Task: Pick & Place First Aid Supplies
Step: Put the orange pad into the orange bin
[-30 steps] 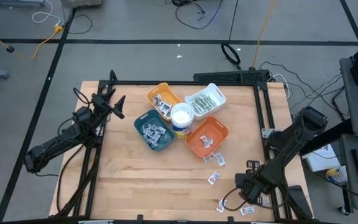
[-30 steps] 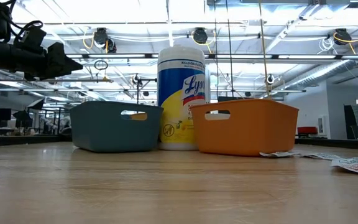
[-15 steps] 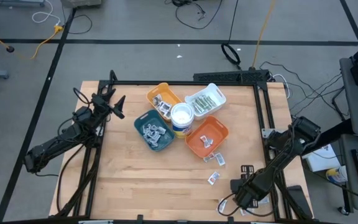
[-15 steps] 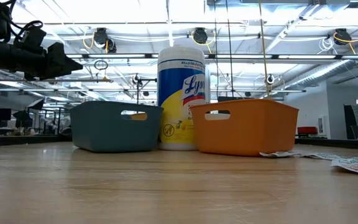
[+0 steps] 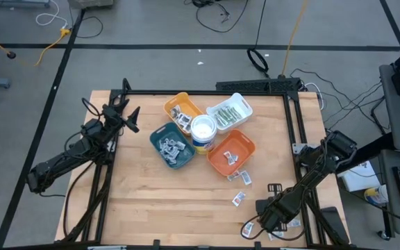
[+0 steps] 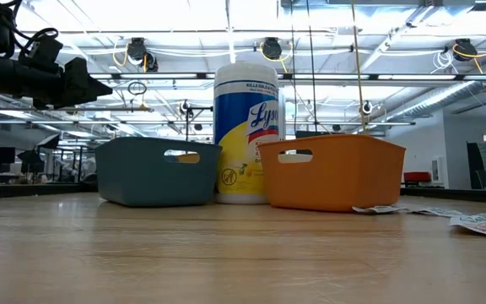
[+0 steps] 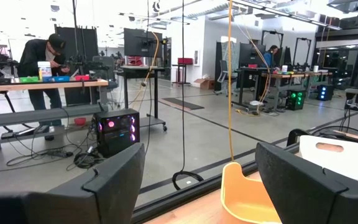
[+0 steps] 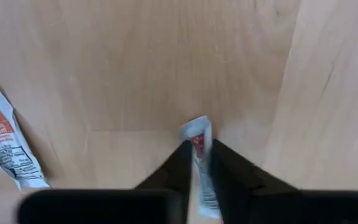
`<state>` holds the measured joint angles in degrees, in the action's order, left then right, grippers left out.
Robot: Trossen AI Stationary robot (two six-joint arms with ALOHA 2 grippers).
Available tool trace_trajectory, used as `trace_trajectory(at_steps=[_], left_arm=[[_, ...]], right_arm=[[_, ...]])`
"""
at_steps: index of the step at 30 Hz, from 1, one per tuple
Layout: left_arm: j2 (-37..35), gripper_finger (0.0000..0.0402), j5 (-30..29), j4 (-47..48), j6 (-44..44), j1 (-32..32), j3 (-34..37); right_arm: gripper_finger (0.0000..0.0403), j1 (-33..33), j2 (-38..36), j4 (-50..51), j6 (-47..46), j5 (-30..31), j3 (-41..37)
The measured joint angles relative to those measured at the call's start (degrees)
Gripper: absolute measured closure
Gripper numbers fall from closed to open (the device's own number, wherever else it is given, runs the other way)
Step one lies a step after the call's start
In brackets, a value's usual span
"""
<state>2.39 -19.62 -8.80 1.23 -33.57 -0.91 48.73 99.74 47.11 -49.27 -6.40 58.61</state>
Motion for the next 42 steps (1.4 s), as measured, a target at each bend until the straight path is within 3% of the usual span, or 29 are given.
trace_trajectory(at_steps=[3,17,22,28,35,42], left_arm=[[0.0,0.0094,0.0,0.0,0.0,-0.02,0.0],[0.0,0.0094,0.0,-0.01,0.0,0.01,0.0],[0.0,0.0094,0.0,0.02,0.0,0.0,0.0],[0.0,0.0094,0.0,0.0,0.0,0.01,0.0],[0.0,0.0094,0.0,0.0,0.0,0.0,0.0],[0.0,0.0094,0.0,0.0,0.0,-0.01,0.0]], right_arm=[[0.0394,-0.28,-0.01,-0.11,-0.12,0.31,-0.02],[0.0401,-7.68,-10.93,3.88,-11.35,0.33,0.95],[0.0401,-10.7,-14.62,6.85,-14.51,-4.23,0.9],[0.0402,-13.08,-18.2,10.78,-16.0,-4.36,0.92],[0.0402,-20.09,-16.83,17.74,-9.62,-2.35,5.79],[0.0402,-31.41,-13.71,19.9,-0.93,-0.7,12.67]])
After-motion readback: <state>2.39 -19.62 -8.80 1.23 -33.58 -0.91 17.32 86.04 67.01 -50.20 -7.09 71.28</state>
